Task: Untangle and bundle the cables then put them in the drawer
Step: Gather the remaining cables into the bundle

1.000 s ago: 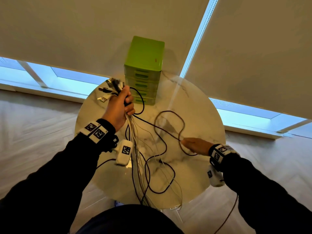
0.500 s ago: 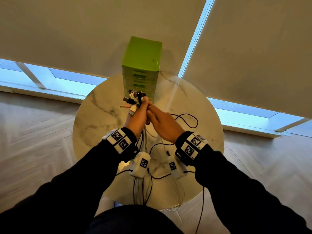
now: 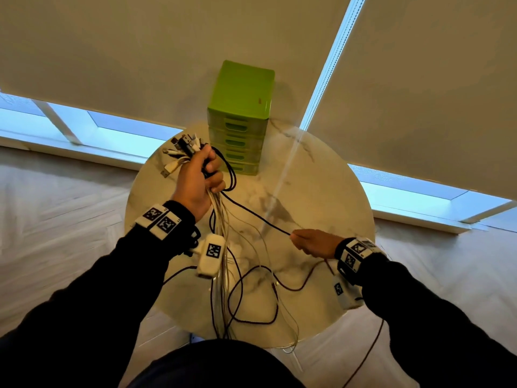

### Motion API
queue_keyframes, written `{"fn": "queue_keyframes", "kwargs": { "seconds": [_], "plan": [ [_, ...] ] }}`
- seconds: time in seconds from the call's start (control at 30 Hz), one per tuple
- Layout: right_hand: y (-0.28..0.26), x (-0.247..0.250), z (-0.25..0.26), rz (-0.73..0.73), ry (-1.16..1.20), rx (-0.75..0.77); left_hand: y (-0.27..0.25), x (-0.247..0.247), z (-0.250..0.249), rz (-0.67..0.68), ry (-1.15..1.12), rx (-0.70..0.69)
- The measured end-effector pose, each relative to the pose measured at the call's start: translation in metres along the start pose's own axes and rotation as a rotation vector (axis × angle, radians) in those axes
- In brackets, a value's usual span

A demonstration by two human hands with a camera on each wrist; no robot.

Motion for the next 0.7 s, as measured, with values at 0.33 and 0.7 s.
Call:
{"fn": "queue_keyframes", "kwargs": {
  "seconds": [0.33, 0.7],
  "plan": [
    [0.02, 0.104, 0.115, -0.61, 0.132, 0.179, -0.019, -0.024, 0.053, -0.028, 0.5, -0.027],
    [0.002, 0.015, 0.14, -0.299, 0.097, 0.429, -0.007, -0.007, 0.031, -0.227, 0.111, -0.059]
  ]
}}
Point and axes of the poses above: each hand's wrist, its own y-axis towards the middle knuckle, its own x-axis out of the back of the hand, z = x × y, the point moved 10 cm from there along y, towards the middle knuckle, and after that the axes turned 13 degrees about -z, right-handed, at the moved point
